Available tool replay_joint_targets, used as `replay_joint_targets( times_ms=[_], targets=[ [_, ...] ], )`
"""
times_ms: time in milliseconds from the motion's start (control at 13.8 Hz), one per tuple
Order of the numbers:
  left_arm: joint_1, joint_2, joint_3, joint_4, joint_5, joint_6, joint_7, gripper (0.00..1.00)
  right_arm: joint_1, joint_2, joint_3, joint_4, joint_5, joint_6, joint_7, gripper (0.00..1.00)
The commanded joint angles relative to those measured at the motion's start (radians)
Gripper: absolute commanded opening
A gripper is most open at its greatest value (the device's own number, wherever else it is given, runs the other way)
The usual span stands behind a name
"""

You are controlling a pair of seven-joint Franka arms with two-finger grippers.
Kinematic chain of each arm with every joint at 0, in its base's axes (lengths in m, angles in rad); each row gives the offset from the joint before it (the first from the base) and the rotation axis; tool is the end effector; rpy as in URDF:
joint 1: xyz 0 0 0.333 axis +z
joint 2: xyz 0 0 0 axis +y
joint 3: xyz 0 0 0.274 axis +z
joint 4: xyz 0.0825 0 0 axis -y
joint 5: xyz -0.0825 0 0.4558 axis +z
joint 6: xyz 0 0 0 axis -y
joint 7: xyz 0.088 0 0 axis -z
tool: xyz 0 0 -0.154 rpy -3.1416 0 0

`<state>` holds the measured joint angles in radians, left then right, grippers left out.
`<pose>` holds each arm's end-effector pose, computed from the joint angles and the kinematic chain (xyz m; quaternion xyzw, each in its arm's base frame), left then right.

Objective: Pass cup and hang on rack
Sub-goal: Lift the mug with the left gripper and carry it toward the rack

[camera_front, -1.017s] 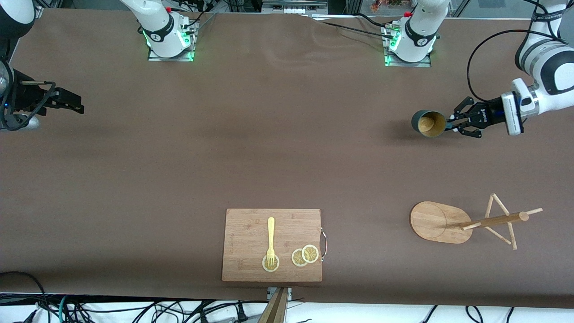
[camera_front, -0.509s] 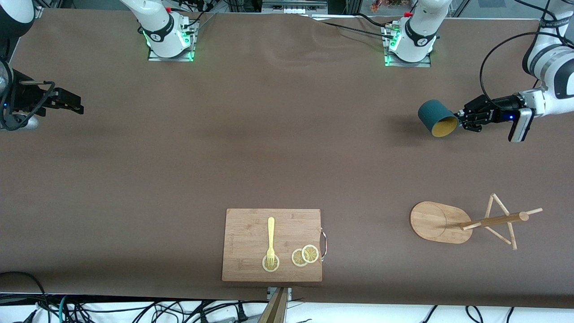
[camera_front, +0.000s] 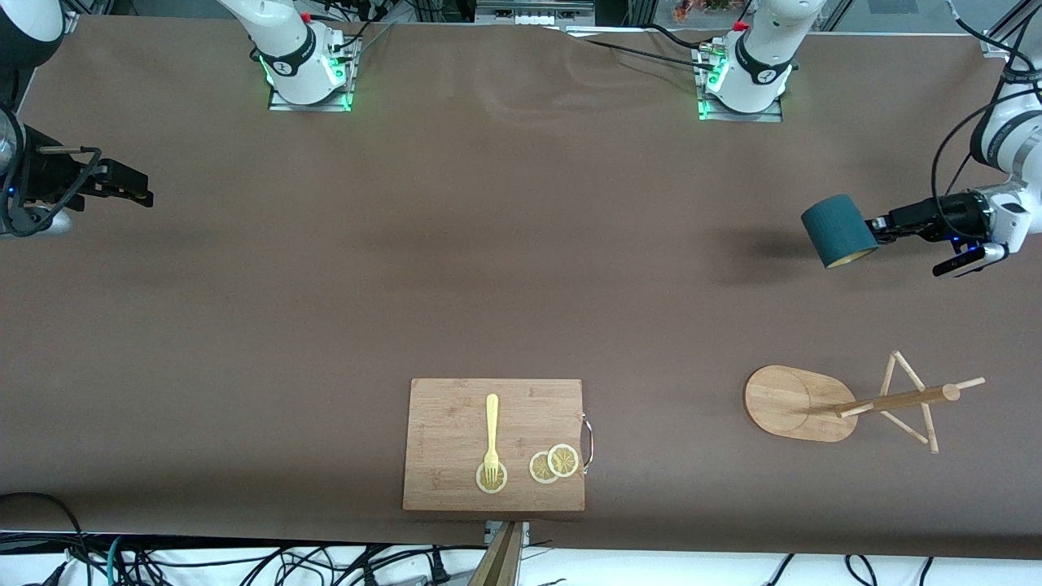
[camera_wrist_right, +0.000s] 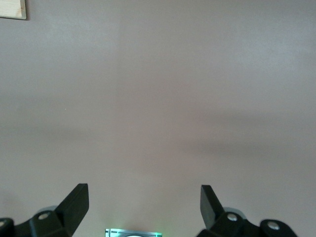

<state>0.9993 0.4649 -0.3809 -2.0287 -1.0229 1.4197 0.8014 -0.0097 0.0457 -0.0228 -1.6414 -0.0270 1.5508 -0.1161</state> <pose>0.5114 0.1768 0.1655 0.7233 0.0881 0.0100 0.6848 0.6230 -0.0243 0.4675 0.9967 0.0423 -0.0689 0.0089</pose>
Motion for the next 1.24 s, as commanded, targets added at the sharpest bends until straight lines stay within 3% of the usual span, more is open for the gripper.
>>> replay_joint_targets(
  times_ms=[0,291,1163],
  targets=[
    [0.015,0.098,-0.023,0.093,-0.047,-0.038,-0.164,0.00,-0.003,-0.004,0.003,0.011,0.015,-0.021,0.009,1.00],
    [0.005,0.155,-0.024,0.177,-0.074,-0.041,-0.365,0.00,-0.004,0.000,-0.002,0.015,-0.017,0.011,0.010,1.00],
    [-0.057,0.297,-0.035,0.332,-0.121,-0.028,-0.528,0.00,-0.004,0.005,0.000,0.017,-0.004,0.037,0.010,1.00]
  ],
)
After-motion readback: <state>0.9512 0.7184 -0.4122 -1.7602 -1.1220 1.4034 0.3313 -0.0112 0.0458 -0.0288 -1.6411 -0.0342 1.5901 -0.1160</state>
